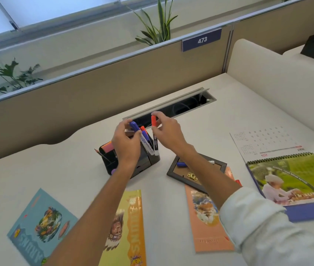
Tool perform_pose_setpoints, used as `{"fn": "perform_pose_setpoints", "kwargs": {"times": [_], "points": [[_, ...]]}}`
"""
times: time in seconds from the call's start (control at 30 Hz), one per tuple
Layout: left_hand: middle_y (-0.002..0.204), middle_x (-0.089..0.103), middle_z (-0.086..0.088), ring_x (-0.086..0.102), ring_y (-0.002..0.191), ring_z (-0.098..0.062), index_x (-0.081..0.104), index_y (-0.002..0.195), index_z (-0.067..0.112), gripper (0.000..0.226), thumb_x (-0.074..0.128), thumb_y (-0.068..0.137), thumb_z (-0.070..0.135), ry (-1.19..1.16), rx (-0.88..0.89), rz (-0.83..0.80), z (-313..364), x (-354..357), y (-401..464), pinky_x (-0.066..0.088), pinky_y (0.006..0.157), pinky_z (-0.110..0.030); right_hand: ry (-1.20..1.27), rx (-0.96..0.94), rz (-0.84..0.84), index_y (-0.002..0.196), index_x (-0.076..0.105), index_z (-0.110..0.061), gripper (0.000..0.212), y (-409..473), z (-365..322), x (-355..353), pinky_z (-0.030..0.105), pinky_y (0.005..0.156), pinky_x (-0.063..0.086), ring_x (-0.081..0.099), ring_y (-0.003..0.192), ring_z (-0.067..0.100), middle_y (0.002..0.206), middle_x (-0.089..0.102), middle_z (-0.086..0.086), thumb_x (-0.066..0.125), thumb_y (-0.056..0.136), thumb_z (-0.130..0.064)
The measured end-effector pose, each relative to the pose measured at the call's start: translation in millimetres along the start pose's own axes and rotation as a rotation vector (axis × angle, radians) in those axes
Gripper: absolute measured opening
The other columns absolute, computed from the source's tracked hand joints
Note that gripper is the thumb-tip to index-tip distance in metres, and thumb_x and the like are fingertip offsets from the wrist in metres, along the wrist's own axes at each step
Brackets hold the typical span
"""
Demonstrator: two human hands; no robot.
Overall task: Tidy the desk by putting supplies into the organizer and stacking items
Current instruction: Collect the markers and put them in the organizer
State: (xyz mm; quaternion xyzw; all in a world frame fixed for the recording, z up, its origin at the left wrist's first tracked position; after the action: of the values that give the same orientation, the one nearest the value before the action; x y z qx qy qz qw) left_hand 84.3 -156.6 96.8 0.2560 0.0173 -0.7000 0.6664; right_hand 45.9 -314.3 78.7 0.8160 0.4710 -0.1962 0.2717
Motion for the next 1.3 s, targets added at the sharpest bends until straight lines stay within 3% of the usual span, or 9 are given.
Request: {"fn": "perform_pose_setpoints", "kwargs": {"times": [0.17,0.3,0.43,0.57,0.73,1.03,1.17,1.3], "points": [[0.101,0.062,-0.001,0.061,0.075,-0.005,0.059,0.113,0.011,0.037,0.068,0.080,-0.004,0.031,-0.043,0.026,-16.8,9.2,27.6,0.049,0.063,-0.007,-0.032,-0.078,-0.046,0.130,0.051,-0.016,0.040,21.4,-7.4,34.4,0.034,0.085,0.056,0.065,0.096,0.020,0.112,0.067,0.005,0.060,0.092,-0.018],[0.104,0.062,-0.004,0.065,0.081,-0.016,0.058,0.113,0.013,0.039,0.068,0.080,-0.005,0.081,-0.076,-0.043,-40.4,27.1,35.7,0.055,0.068,-0.021,-0.093,-0.084,-0.118,0.131,0.052,-0.016,0.041,26.9,3.9,58.9,0.037,0.090,0.053,0.064,0.102,0.024,0.118,0.066,0.007,0.060,0.091,-0.017],[0.105,0.061,-0.004,0.063,0.084,-0.014,0.055,0.121,0.011,0.048,0.071,0.078,-0.003,0.152,-0.130,-0.112,-64.5,41.5,37.4,0.055,0.070,-0.021,-0.107,-0.020,-0.171,0.133,0.050,-0.017,0.049,29.3,27.0,73.9,0.037,0.089,0.054,0.063,0.100,0.024,0.120,0.063,0.007,0.067,0.086,-0.013],[0.109,0.058,-0.005,0.060,0.080,-0.011,0.052,0.125,0.011,0.056,0.072,0.076,-0.005,0.209,-0.197,-0.158,-82.7,48.8,39.3,0.046,0.058,-0.012,-0.097,0.050,-0.197,0.133,0.049,-0.017,0.058,30.3,46.1,80.6,0.032,0.086,0.054,0.063,0.101,0.024,0.122,0.061,0.008,0.075,0.080,-0.015],[0.111,0.063,-0.007,0.063,0.084,-0.014,0.054,0.123,0.012,0.052,0.071,0.077,-0.005,0.221,-0.218,-0.195,-93.0,54.0,32.5,0.046,0.059,-0.011,-0.053,0.076,-0.228,0.134,0.048,-0.019,0.063,29.8,48.3,85.1,0.034,0.091,0.053,0.061,0.107,0.024,0.128,0.058,0.007,0.076,0.078,-0.015],[0.107,0.060,0.003,0.059,0.083,-0.006,0.058,0.118,0.012,0.039,0.069,0.082,0.003,0.126,-0.050,-0.107,-57.7,46.8,-4.1,0.046,0.060,-0.005,0.108,0.149,-0.024,0.129,0.055,-0.017,0.049,-19.1,65.6,19.9,0.028,0.084,0.056,0.059,0.101,0.013,0.120,0.061,0.002,0.068,0.083,-0.006],[0.107,0.058,0.006,0.058,0.089,-0.007,0.059,0.118,0.013,0.037,0.067,0.084,0.002,0.081,-0.002,-0.164,-41.7,61.4,-34.4,0.049,0.074,-0.014,0.105,0.272,0.068,0.121,0.062,-0.016,0.041,-48.9,104.6,-21.5,0.028,0.087,0.055,0.061,0.097,0.012,0.108,0.066,0.000,0.062,0.083,0.000],[0.102,0.060,0.006,0.058,0.085,-0.008,0.060,0.116,0.014,0.033,0.063,0.085,0.001,0.091,0.002,-0.288,-35.6,83.4,-67.3,0.047,0.070,-0.012,-0.026,0.356,0.085,0.114,0.064,-0.018,0.037,-75.9,147.4,-54.3,0.029,0.087,0.051,0.060,0.093,0.011,0.103,0.067,-0.003,0.061,0.081,-0.001]]}}
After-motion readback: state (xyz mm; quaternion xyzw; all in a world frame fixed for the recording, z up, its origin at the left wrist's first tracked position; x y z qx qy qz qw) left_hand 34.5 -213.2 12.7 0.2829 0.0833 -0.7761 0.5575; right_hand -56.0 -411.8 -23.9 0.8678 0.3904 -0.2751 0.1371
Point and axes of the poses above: each hand's wrist, its own y-axis towards the middle knuckle, its own x-axis out of the palm, z = x × y, the point moved 9 cm from there along y, towards the middle knuckle
